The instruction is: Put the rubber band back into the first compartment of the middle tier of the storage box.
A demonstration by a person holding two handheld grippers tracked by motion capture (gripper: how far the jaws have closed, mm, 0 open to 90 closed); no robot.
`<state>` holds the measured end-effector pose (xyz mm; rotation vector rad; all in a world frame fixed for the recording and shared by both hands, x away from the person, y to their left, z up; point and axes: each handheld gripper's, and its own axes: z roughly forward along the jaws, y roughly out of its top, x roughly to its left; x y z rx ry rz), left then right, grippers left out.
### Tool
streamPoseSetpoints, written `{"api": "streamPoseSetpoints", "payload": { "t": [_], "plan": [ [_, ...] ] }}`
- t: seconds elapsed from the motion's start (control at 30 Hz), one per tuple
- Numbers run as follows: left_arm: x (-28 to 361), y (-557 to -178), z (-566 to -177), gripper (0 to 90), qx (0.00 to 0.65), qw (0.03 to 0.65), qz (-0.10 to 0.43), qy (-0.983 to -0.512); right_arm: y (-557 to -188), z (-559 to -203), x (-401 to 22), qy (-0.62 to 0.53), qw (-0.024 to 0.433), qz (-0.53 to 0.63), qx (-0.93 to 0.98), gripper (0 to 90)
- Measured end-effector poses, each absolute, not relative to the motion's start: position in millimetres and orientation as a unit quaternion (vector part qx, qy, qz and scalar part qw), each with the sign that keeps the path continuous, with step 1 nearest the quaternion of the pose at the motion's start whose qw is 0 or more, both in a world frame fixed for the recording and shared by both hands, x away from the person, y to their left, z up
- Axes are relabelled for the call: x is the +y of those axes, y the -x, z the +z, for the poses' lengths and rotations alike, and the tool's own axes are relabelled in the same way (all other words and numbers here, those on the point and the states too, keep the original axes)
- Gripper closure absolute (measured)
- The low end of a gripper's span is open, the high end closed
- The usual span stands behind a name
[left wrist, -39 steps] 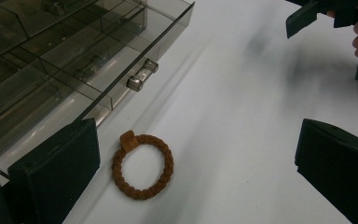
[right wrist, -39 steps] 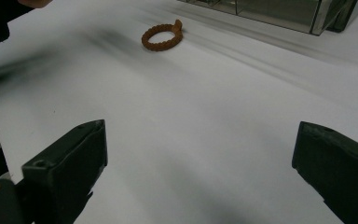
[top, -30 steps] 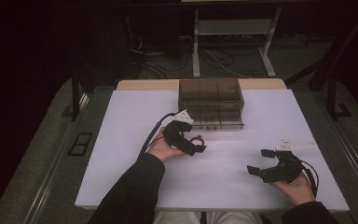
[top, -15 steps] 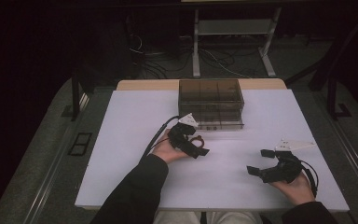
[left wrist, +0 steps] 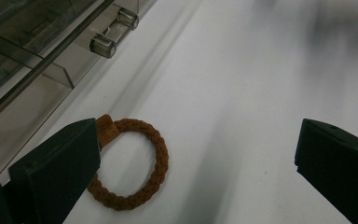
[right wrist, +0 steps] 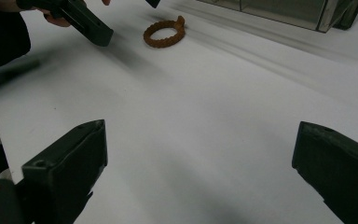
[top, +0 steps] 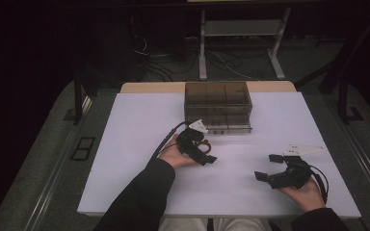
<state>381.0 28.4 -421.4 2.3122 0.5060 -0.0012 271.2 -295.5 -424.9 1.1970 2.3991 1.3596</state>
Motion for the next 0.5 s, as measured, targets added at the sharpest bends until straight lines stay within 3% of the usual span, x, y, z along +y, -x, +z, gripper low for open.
{"api": "streamPoseSetpoints", "payload": {
  "t": [0.5],
  "plan": [
    [26.3,-386.8,-423.5,13.0,0.191,0.347,-0.007,-0.918,-271.5,-425.2,-295.3,-0.397,0.067,0.451,0.797,2.6]
  ]
}}
